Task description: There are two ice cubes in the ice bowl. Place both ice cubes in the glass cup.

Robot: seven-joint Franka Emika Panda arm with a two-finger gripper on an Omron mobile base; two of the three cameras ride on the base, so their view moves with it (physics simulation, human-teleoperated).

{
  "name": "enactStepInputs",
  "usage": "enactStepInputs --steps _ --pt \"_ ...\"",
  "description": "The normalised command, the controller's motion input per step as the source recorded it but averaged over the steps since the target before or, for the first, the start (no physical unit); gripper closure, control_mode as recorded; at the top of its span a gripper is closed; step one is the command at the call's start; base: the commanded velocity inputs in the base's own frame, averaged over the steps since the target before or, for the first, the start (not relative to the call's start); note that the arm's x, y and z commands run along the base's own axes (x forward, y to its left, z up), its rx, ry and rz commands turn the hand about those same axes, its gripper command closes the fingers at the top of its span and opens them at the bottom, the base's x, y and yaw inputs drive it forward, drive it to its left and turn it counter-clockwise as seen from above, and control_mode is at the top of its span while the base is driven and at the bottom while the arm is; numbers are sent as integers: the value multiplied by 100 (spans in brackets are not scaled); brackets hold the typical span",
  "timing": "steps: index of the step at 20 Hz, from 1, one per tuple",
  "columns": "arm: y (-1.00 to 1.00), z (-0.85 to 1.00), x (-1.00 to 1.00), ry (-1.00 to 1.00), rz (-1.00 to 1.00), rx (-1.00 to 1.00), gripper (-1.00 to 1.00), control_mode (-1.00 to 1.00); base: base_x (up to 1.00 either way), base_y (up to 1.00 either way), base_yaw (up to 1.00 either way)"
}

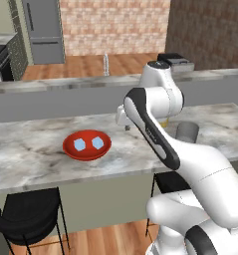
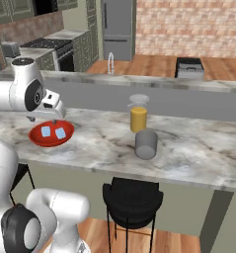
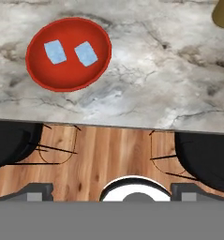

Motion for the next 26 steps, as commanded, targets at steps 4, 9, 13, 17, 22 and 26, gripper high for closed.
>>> enactStepInputs --steps 4,9,13,17,22,26 --pt "16 0 9 0 0 1 -100 -100 0 0 0" --pt "4 0 3 0 0 0 -100 -100 0 0 0" --pt "42 -1 27 1 0 0 -100 -100 0 0 0" --pt "47 -7 39 1 0 0 -100 -100 0 0 0" --pt "46 -7 38 2 0 -6 -100 -100 0 0 0" --pt "32 -22 16 0 0 -11 -100 -100 0 0 0"
